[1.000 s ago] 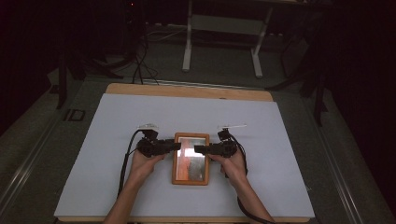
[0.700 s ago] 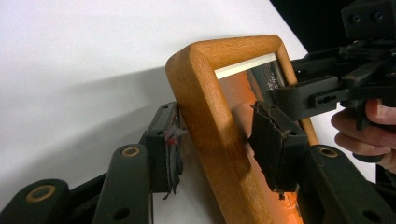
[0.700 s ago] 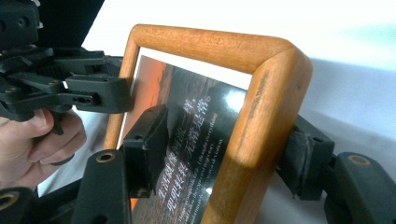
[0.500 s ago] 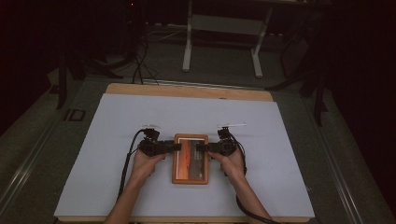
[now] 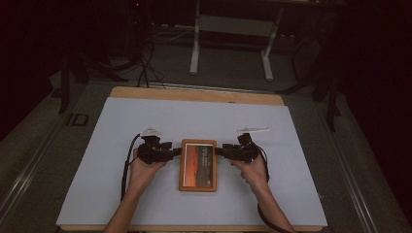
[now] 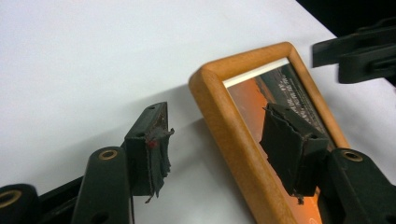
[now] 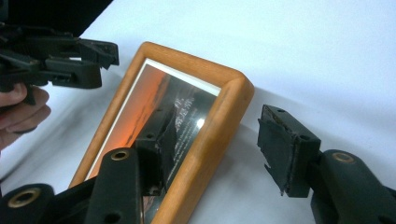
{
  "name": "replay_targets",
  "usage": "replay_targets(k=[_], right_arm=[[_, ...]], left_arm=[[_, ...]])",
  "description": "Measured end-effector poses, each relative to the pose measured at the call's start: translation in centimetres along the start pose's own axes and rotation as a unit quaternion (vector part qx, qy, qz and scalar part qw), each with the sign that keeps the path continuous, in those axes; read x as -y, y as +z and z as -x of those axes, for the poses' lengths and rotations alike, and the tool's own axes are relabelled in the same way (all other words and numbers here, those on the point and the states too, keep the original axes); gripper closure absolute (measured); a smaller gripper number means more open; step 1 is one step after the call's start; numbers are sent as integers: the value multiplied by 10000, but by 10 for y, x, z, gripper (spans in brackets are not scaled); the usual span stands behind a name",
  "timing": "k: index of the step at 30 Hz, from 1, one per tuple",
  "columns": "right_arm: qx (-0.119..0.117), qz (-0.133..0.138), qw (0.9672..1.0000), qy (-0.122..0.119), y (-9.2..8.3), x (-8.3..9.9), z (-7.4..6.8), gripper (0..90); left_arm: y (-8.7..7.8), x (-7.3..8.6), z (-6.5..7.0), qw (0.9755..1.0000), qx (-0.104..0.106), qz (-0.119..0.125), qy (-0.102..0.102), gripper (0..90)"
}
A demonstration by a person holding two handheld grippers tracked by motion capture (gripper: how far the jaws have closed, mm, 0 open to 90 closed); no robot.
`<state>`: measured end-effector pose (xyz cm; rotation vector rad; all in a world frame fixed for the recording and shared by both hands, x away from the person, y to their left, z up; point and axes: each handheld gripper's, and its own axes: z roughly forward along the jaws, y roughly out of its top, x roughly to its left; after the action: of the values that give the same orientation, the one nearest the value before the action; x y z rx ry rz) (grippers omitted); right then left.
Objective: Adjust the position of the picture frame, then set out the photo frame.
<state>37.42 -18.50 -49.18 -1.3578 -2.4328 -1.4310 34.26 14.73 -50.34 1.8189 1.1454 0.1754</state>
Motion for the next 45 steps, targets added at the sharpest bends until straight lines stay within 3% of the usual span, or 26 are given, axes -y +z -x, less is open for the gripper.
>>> replay_targets(k=[2,5,11,14,16,22,23,24,27,31,33,34,35,43,45], right_arm=[[70,57,9998,-186,-3,-1,-2,424],[154,130,9989,-432,-7,-3,-7,392],[347,61,9971,-670,-6,-4,-14,460],[479,57,9954,-829,-6,-4,-18,472],[575,100,9924,-1082,-6,-5,-22,479],[690,42,9880,-1385,-5,-7,-29,514],[787,45,9848,-1547,-4,-7,-32,543],[787,45,9848,-1547,-4,-7,-32,543],[938,86,9806,-1717,-2,-6,-36,619],[907,98,9802,-1759,-2,-7,-38,696],[959,200,9775,-1867,-2,-8,-42,807],[959,200,9775,-1867,-2,-8,-42,807],[977,298,9761,-1919,-2,-9,-43,882],[952,148,9735,-2074,13,-14,-43,900],[941,-20,9715,-2174,27,-16,-41,900]], left_arm=[[-6,1,2,9999,-117,60,82,424],[-15,4,4,9996,-167,222,49,424],[-31,11,4,9987,-206,449,-98,427],[-33,14,3,9989,-195,414,-132,430],[-35,18,3,9991,-289,306,-62,429],[-39,23,4,9993,-288,238,-79,420],[-40,24,5,9993,-301,204,-73,411],[-41,25,5,9993,-316,183,-87,411],[-44,31,7,9993,-345,95,-94,401],[-43,35,11,9995,-288,38,-84,382],[-41,36,14,9998,-183,-17,-20,365],[-41,36,14,9998,-183,-17,-20,358],[-38,37,17,9999,-132,-53,29,359],[-36,41,27,9997,-102,-73,199,353],[-35,41,30,9995,-79,-118,265,351]])
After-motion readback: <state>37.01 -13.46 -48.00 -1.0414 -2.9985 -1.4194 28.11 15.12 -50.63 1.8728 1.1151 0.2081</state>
